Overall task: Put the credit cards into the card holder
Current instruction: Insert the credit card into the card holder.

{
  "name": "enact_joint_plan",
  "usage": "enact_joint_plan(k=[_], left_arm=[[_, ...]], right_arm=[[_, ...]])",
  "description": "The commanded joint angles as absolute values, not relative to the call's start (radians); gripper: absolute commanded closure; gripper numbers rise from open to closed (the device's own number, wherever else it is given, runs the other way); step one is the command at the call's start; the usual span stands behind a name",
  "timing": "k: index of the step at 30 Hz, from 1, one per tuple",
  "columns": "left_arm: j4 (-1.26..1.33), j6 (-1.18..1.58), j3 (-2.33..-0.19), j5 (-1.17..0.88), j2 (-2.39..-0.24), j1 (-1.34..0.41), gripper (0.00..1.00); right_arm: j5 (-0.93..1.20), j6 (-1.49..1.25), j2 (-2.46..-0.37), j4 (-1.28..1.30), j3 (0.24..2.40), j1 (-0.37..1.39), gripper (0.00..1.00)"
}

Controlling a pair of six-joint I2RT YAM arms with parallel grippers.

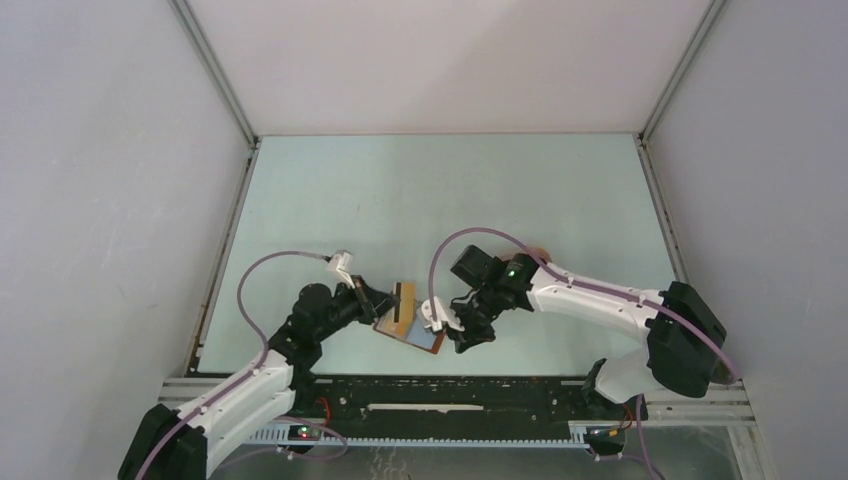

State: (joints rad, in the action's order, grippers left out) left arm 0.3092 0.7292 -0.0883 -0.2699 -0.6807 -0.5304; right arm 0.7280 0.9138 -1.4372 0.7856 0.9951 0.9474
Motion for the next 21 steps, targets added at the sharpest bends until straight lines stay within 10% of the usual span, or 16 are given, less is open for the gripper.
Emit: enact_joint_plan(k=[1,21], left_arm=[[0.431,0.749,-0.075,-0.326,-0.736,-0.475,1.0],[0.507,0.695,-0.06,-0.359,-0.802,-0.42,1.0]], right_arm=[[0.577,0.792,-1.459,0.622,0.981,1.044,0.99],[0.31,0.695,-1.705,0.388,1.041,1.241,1.0]])
